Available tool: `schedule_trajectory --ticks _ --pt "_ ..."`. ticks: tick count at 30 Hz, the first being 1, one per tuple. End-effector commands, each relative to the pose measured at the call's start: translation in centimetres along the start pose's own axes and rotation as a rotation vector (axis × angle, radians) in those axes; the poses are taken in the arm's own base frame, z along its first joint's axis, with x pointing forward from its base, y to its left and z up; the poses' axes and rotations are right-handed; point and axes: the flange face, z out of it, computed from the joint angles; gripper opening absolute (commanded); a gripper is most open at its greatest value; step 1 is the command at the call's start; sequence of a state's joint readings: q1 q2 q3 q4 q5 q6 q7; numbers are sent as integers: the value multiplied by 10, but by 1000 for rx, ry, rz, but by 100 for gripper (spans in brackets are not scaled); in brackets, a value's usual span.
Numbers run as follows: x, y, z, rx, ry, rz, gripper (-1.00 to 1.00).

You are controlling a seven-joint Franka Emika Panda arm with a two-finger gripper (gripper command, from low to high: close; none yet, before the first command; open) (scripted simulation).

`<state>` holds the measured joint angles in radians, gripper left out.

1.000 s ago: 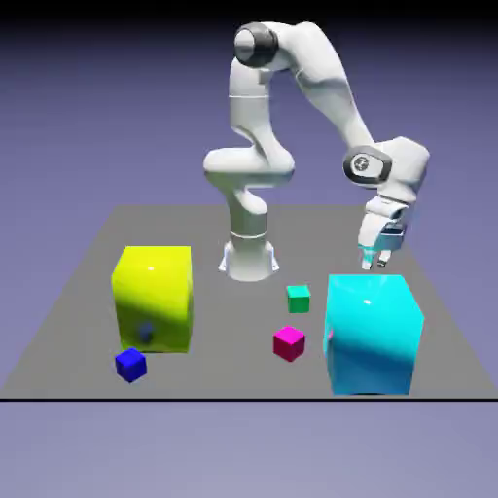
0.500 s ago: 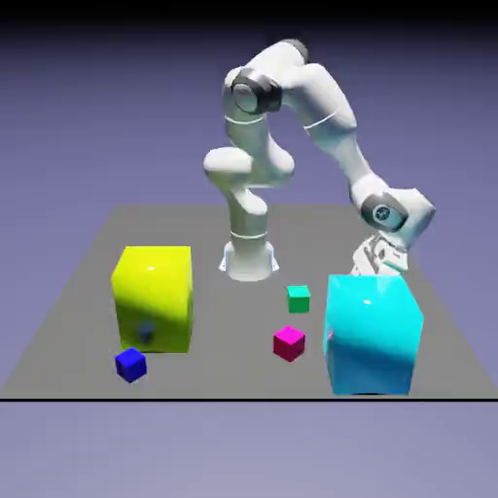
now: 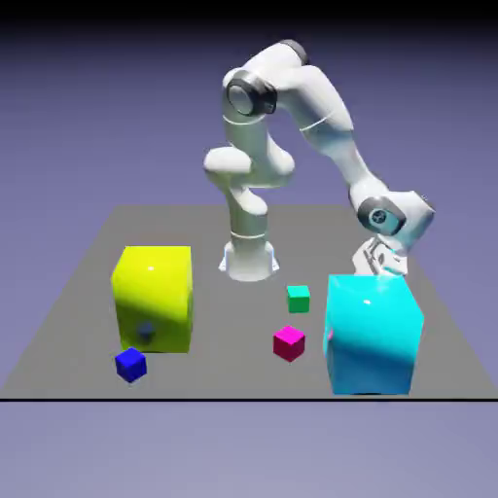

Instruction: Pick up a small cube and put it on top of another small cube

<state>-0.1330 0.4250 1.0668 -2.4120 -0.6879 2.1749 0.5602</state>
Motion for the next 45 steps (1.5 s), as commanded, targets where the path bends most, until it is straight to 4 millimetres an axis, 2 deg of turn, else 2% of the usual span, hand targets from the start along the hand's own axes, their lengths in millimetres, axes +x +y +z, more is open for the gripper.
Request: schedule_trajectory --ticks 1,11,17,23,27,32,33,35,37,45 --pt "7 -7 -12 43 37 -21 -100" --pt "50 34 -70 359 152 293 -100" --pt "70 71 -110 533 267 492 -100" --pt "82 116 -153 693 408 695 -100" --pt "55 220 -128 812 332 1139 -100" --pt "-8 341 -97 997 241 1690 -100" --pt "-24 361 -90 1031 217 1789 -100" --pt "-52 383 -62 1055 123 1945 -100" --pt "-82 401 -36 1076 23 2095 -100" --pt "-120 337 49 870 -475 2307 -100"
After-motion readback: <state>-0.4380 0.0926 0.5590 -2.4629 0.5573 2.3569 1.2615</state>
